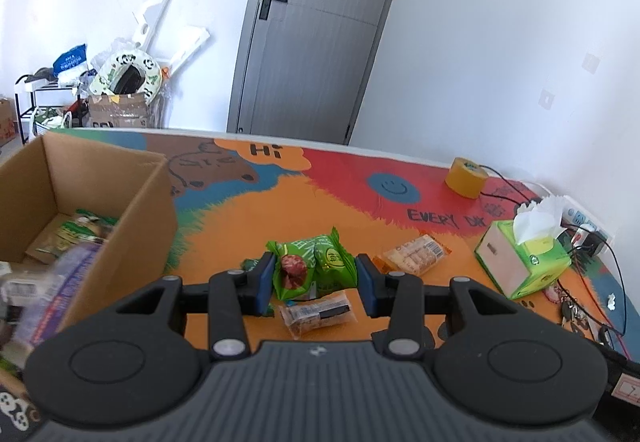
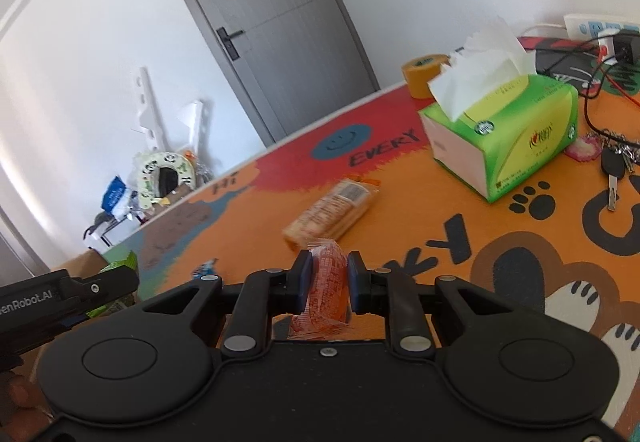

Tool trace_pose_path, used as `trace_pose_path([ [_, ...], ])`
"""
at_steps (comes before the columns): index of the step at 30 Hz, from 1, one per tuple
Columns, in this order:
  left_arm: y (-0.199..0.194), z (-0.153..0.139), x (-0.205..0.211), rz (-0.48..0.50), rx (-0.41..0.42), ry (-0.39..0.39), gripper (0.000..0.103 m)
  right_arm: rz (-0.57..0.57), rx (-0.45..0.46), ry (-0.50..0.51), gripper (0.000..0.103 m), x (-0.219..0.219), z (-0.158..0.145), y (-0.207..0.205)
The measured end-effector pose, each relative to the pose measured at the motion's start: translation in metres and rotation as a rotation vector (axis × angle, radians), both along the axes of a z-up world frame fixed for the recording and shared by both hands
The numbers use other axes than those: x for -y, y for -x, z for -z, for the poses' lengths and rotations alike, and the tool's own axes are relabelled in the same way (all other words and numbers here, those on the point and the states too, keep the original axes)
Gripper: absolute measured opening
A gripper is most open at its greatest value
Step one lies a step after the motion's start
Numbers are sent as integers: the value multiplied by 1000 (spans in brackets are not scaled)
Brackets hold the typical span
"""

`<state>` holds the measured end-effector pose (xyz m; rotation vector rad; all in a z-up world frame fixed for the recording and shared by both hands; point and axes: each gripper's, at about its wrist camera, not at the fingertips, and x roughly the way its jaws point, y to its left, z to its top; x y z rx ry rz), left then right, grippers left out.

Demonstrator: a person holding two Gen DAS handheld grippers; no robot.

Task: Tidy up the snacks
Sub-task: 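Carry both packs over the box and open both grippers to release them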

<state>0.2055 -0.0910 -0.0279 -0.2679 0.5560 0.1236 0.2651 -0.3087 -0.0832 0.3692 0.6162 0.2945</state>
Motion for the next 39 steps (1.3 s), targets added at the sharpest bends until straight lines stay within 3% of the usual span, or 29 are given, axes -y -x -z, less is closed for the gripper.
trace_pose_path([
  [23, 64, -33, -56, -105, 87, -6, 41, -125, 108, -21, 20, -57, -39, 36],
  [39, 83, -40, -128, -233, 100, 31, 41, -253, 134, -13, 20, -120, -58, 39],
])
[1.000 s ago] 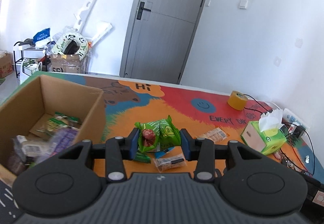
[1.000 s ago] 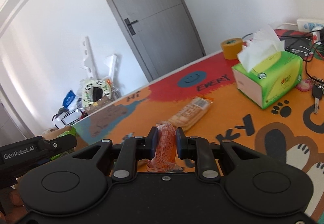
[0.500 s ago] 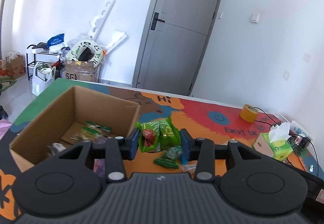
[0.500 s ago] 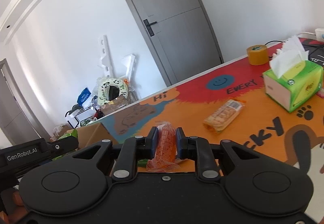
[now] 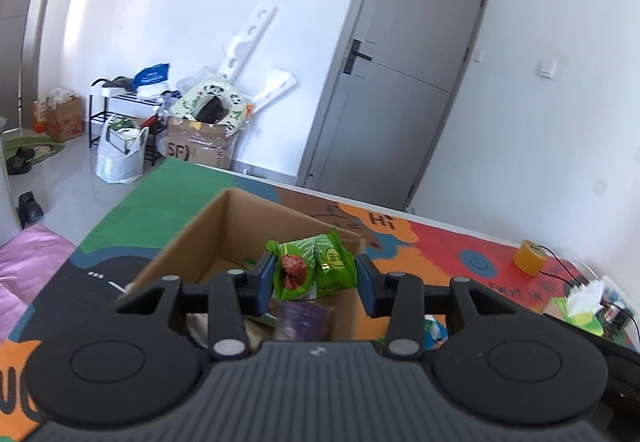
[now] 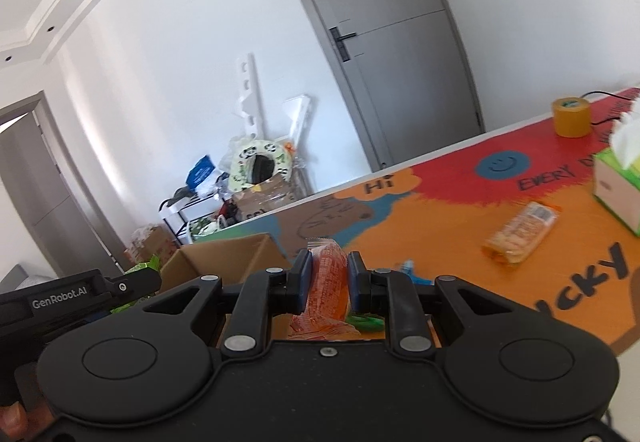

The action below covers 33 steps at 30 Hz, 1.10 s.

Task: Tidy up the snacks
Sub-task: 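Carry both packs over the box and open both grippers to release them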

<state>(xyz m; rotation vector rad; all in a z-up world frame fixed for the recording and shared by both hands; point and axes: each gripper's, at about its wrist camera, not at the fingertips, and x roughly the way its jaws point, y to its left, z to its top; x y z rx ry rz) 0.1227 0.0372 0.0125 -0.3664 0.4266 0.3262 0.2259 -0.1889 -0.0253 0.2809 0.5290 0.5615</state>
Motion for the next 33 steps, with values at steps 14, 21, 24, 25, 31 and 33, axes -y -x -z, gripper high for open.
trace_pose_path([
  [14, -11, 13, -58, -52, -50, 74, 45, -84, 6, 36, 20, -63, -11, -11],
  [21, -15, 10, -80, -63, -45, 112, 54, -121, -2, 49, 20, -88, -18, -23],
  [24, -16, 9, -83, -49, -51, 121, 56, -136, -2, 52, 20, -99, -21, -27],
  [25, -18, 9, -84, -42, -54, 127, 58, -140, -5, 52, 20, -102, -22, -28],
  [31, -22, 5, -92, -40, -57, 124, 60, -159, -18, 56, 21, -114, -20, -33],
  [33, -21, 5, -93, -45, -59, 125, 62, -162, -41, 70, 32, -118, -19, -36],
])
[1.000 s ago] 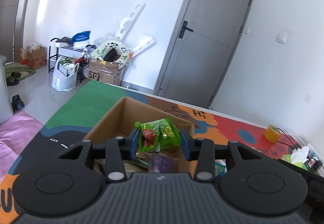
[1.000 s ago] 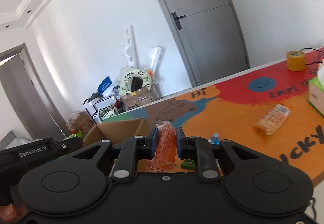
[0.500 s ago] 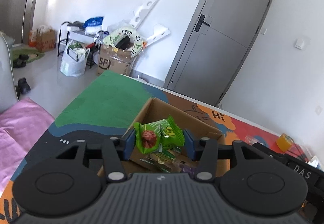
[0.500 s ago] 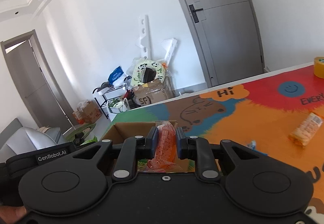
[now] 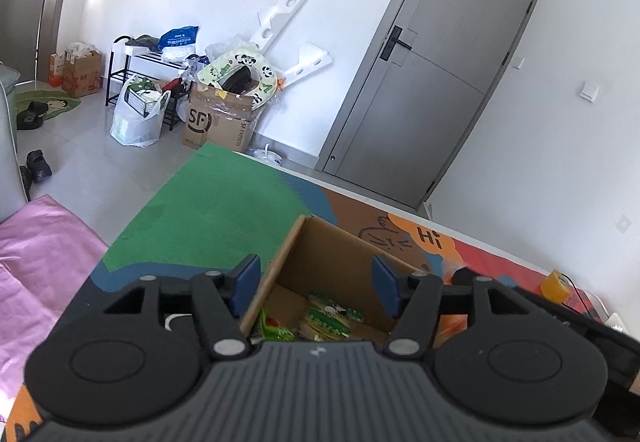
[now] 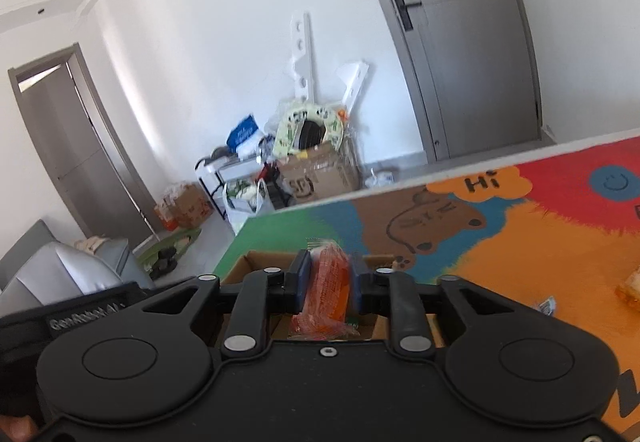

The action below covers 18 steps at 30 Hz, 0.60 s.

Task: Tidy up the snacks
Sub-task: 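Carry both packs over the box and open both grippers to release them, then move both open grippers back to the remaining snacks on the table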

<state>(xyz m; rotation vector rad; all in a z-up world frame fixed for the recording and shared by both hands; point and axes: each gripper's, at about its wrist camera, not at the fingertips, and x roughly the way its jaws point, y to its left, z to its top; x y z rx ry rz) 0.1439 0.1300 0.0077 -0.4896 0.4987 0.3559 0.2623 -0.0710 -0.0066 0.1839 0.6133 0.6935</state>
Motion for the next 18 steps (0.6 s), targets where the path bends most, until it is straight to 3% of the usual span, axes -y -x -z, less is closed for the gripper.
trace_pose_path([
  [2, -1, 0, -1, 0, -5, 0, 69, 13, -9, 3, 41, 0, 0, -1],
  [7, -9, -1, 9, 16, -34, -13, 76, 63, -17, 6, 45, 20, 0, -5],
  [9, -11, -3, 15, 23, -38, -19, 78, 85, -16, 10, 55, 29, 0, -5],
  [18, -20, -5, 50, 48, -62, -56, 86, 125, -29, 18, 65, 75, 3, -8],
])
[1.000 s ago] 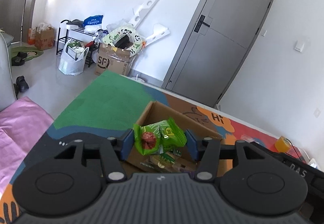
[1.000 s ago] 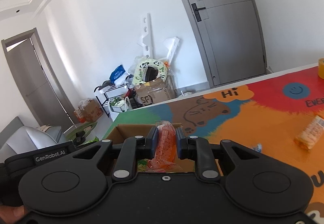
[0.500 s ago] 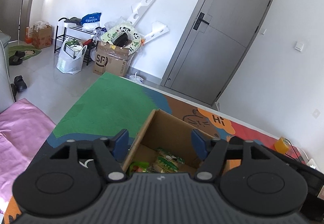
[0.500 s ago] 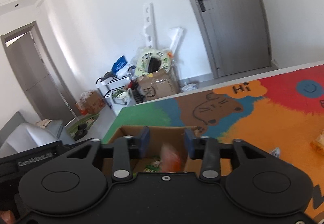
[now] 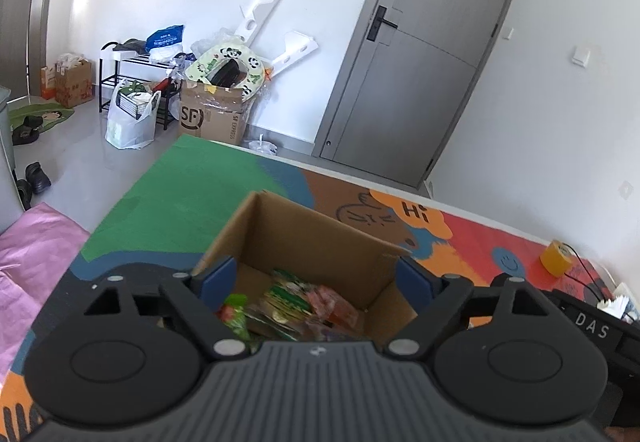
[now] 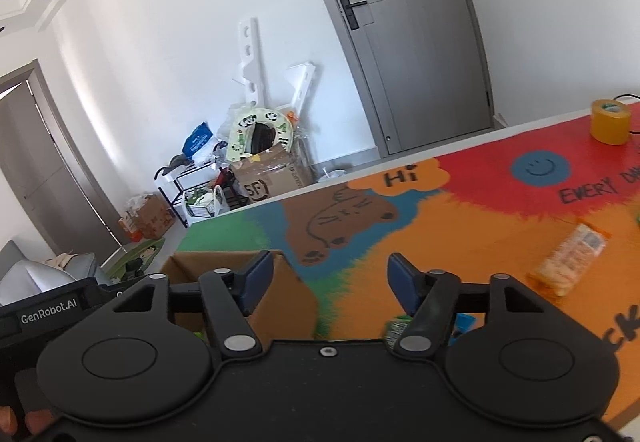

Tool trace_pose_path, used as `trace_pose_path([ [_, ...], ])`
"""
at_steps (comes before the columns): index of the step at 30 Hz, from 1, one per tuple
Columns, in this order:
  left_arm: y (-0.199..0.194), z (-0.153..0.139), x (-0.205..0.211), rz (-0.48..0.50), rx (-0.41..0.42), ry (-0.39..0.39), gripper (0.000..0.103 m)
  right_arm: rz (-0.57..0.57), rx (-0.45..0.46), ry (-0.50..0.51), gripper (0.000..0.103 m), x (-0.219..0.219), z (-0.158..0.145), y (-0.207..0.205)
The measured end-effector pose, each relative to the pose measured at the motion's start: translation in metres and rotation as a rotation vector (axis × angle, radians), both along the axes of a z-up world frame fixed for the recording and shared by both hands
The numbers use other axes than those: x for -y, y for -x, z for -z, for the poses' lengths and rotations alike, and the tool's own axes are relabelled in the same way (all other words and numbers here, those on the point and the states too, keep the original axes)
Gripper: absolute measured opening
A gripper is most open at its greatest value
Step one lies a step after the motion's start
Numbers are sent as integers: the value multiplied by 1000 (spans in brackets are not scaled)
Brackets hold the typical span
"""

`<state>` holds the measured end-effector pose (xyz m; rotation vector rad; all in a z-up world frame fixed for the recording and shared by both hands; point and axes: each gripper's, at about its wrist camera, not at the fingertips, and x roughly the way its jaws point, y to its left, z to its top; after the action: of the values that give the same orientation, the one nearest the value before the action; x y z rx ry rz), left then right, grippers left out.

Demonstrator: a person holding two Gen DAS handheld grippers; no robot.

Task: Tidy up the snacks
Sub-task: 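Move both open grippers back to the remaining snacks on the table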

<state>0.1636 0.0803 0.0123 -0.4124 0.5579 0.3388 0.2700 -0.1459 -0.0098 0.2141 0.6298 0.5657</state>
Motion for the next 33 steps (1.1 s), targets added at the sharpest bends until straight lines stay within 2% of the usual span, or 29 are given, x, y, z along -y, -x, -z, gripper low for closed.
trace_pose_path([
  [9, -9, 0, 34, 59, -21, -19, 87, 37, -17, -3, 76, 45, 4, 2],
  [33, -41, 16, 126, 237, -67, -41, 87, 182, -57, -9, 81, 149, 29, -4],
])
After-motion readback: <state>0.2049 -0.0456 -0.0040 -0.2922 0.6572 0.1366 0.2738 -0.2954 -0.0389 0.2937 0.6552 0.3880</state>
